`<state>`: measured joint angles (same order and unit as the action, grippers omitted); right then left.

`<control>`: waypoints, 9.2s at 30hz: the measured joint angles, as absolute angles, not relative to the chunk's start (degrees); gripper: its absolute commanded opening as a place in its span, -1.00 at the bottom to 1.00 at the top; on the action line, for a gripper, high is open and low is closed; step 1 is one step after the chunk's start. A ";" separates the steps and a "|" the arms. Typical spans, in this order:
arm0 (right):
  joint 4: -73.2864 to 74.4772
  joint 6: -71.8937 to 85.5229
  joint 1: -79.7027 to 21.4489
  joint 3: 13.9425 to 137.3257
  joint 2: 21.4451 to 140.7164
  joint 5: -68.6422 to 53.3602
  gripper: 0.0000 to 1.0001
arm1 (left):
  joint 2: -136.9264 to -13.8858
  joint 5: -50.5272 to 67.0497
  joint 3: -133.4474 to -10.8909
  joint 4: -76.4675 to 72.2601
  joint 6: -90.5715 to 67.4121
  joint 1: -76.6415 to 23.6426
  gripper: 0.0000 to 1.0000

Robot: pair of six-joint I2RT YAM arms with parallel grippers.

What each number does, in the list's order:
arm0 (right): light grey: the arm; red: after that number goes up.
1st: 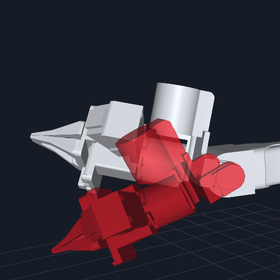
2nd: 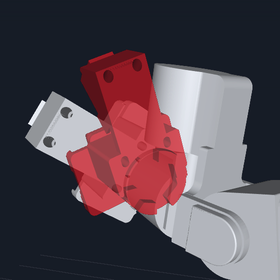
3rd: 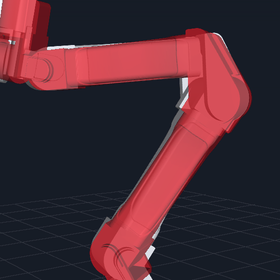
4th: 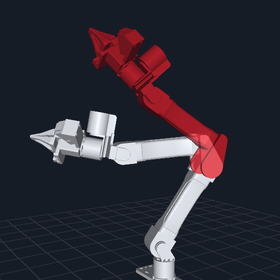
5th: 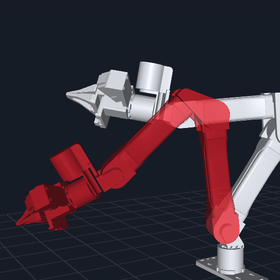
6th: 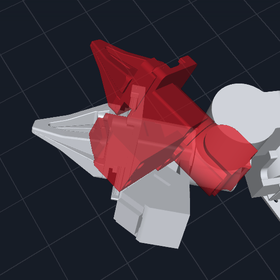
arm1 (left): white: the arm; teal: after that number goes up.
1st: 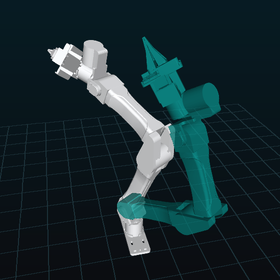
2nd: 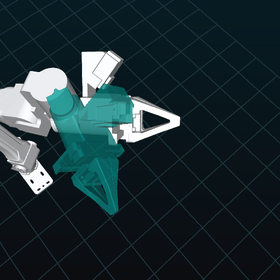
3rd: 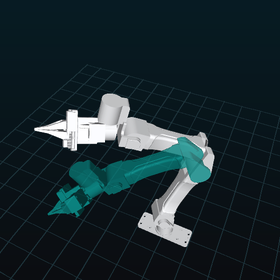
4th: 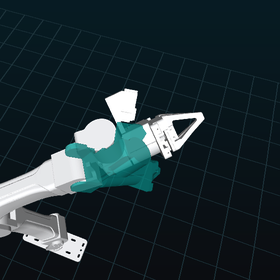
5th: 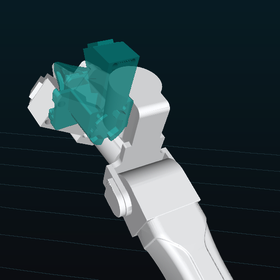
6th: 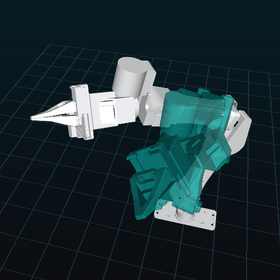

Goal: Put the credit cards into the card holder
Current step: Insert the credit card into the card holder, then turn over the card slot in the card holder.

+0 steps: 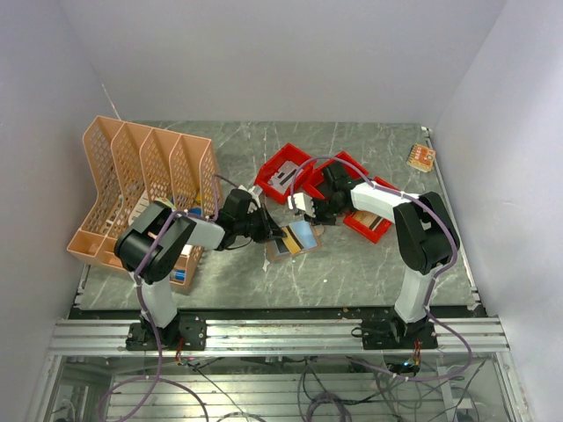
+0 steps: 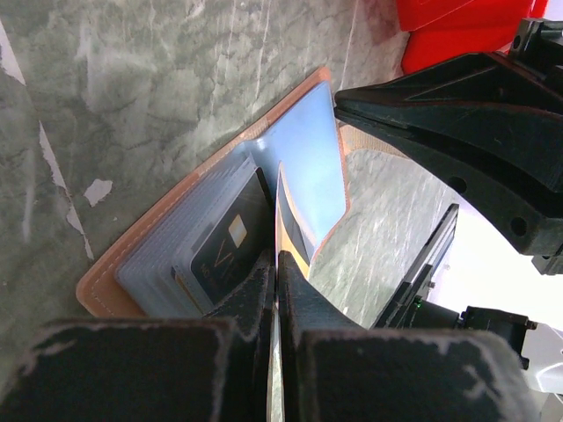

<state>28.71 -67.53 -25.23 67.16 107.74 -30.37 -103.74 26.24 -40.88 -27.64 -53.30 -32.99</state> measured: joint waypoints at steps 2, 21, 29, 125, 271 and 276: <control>28.71 -67.53 -25.23 67.16 107.74 -30.37 -0.93 | -103.74 26.26 -40.99 -27.38 -53.43 -32.99 -0.86; 28.36 -66.04 -25.26 67.16 107.74 -30.37 -0.93 | -106.78 28.82 -48.93 -15.44 -53.84 -32.27 -0.83; 26.41 -64.07 -26.41 67.13 108.07 -30.28 -0.93 | -106.87 29.85 -49.36 -13.17 -53.82 -31.57 -0.86; 26.89 -70.59 -38.28 63.44 104.03 -26.22 -0.92 | -107.59 32.56 -49.41 -13.23 -53.74 -30.41 -0.26; 21.71 -4.69 -18.70 63.29 111.22 -67.48 -0.25 | -85.84 -2.57 -30.79 -14.28 -48.01 -46.35 0.09; 20.01 -2.81 -18.72 62.26 111.22 -70.17 -0.23 | -86.11 -2.55 -31.14 -14.24 -47.97 -46.35 0.09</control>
